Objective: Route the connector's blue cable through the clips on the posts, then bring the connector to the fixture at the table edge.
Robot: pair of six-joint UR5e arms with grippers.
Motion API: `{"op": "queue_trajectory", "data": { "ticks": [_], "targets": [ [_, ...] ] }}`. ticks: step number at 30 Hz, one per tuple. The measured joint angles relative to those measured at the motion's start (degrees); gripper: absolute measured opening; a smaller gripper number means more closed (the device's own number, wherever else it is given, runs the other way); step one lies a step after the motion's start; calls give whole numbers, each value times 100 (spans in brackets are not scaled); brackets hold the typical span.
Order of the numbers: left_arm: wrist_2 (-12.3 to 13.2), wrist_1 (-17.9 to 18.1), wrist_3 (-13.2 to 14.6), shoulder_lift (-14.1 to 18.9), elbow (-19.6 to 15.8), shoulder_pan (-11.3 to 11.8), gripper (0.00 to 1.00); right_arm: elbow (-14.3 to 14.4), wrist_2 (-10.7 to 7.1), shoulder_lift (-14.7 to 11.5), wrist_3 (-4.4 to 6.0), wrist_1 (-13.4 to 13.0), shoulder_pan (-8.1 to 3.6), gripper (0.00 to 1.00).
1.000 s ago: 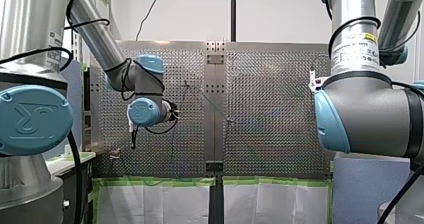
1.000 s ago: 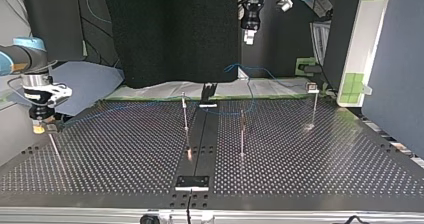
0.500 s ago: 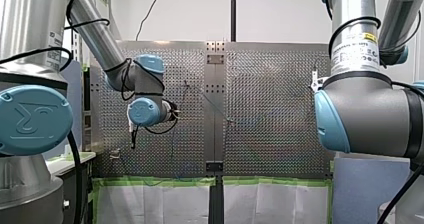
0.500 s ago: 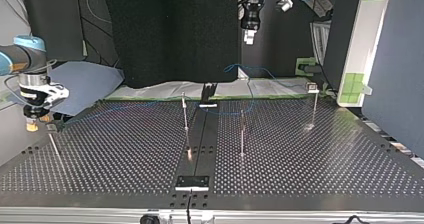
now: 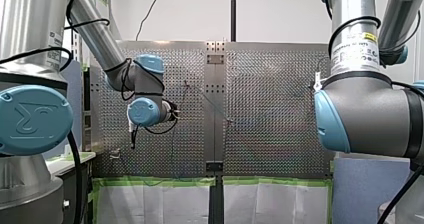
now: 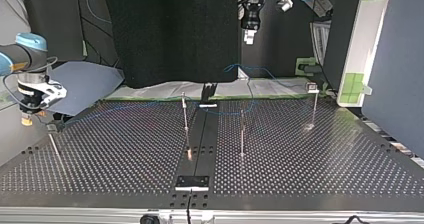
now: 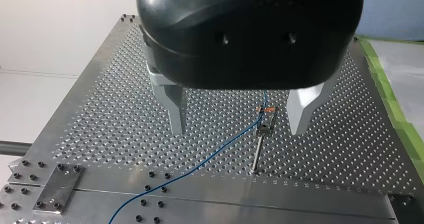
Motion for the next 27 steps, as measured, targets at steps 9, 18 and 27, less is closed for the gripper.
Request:
{"op": "queue_trajectory", "data": {
  "ticks": [9, 18, 27],
  "targets": [
    [-7, 22, 0, 0, 0, 0, 100, 355, 449, -335, 276, -228, 39, 99],
    [-4, 28, -3, 0, 0, 0, 100, 807, 839, -785, 219, -664, 268, 99],
    [0, 29, -41, -1, 0, 0, 100, 1217, 1238, -1196, -139, -434, 668, 99]
  ]
}}
